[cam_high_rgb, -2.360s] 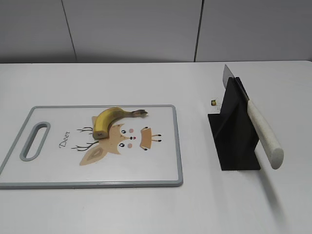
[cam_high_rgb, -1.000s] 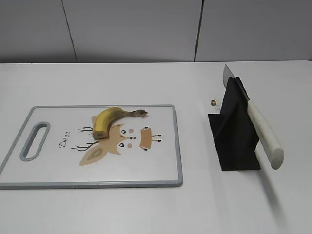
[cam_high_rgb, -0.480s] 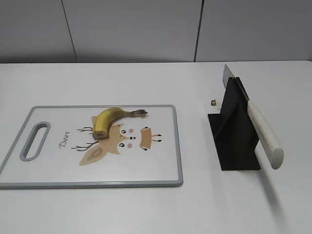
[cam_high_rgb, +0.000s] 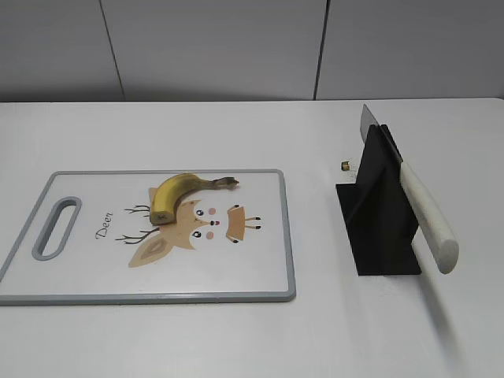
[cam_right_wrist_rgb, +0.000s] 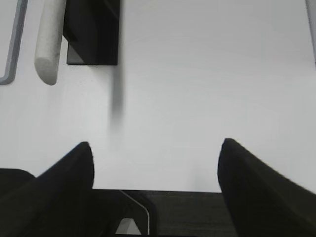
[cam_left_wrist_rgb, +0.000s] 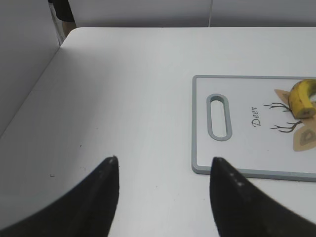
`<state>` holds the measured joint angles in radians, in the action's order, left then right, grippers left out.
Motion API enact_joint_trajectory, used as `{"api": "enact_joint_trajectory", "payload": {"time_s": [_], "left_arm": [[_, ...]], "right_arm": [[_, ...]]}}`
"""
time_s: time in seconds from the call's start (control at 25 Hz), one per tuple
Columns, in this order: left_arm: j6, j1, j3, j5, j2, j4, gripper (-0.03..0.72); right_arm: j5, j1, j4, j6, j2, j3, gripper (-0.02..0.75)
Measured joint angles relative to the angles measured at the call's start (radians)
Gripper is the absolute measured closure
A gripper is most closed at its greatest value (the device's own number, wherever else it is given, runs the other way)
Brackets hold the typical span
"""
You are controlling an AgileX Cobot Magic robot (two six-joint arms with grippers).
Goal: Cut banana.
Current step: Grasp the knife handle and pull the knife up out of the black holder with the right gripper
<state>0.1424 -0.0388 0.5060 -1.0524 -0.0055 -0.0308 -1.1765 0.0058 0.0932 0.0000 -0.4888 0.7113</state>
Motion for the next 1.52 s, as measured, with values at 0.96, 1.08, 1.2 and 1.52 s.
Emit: {"api": "enact_joint_trajectory", "payload": {"time_s": [0.96, 1.08, 1.2, 1.52], "left_arm": [[0.000, 0.000, 0.000, 0.000, 0.000, 0.000, 0.134], [0.000, 0.000, 0.000, 0.000, 0.000, 0.000, 0.134], [0.000, 0.000, 0.000, 0.000, 0.000, 0.000, 0.134], [0.000, 0.000, 0.000, 0.000, 0.000, 0.000, 0.134]], "right_arm": [[-0.016, 0.328, 0.035, 0.167, -0.452, 0.269, 0.186], [-0.016, 0.328, 0.047, 0.168, -0.529, 0.322, 0.186], [-0.016, 0.328, 0.061, 0.159, -0.603, 0.373, 0.186], [-0.014, 0.328, 0.105, 0.142, -0.787, 0.429, 0.186]]}}
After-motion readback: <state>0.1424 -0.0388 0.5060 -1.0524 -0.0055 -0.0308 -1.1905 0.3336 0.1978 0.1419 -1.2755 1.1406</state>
